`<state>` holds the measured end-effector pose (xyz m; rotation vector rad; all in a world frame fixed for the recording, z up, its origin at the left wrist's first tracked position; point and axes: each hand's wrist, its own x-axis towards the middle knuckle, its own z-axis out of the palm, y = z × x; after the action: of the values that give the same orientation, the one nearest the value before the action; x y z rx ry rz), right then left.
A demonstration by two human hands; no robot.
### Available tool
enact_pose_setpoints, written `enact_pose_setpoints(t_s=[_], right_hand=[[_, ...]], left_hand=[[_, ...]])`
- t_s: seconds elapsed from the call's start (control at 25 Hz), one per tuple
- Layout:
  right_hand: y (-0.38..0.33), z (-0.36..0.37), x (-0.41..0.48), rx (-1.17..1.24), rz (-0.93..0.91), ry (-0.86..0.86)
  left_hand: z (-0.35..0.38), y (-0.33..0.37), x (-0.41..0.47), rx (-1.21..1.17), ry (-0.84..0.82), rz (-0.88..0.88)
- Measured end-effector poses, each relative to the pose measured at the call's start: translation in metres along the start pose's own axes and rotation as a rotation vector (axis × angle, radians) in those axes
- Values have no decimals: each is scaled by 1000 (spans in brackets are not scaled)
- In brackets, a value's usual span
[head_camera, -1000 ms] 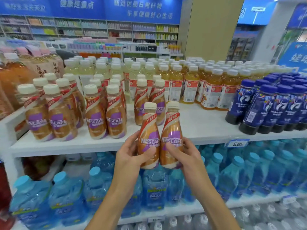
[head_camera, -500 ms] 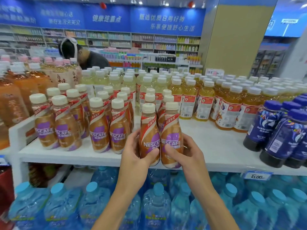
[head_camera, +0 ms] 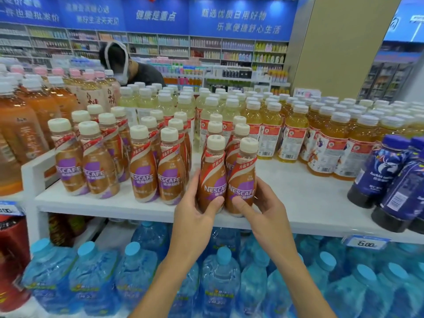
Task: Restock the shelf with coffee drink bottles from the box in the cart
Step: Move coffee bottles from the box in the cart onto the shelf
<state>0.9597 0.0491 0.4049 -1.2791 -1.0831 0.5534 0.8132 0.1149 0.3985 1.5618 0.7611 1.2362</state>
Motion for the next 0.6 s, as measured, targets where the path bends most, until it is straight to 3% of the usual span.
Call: enact_pose_setpoints(t_s=[0.2,0.28,0.6], right_hand=[[7,4,-7,-165,-45,135],[9,6,-6,-201,-65,153],[8,8,3,-173,-45,99]], left_hand=[[2,0,-13,301,223,35],[3,-3,-12,402,223,68],[7,-6,-6,448,182,94]])
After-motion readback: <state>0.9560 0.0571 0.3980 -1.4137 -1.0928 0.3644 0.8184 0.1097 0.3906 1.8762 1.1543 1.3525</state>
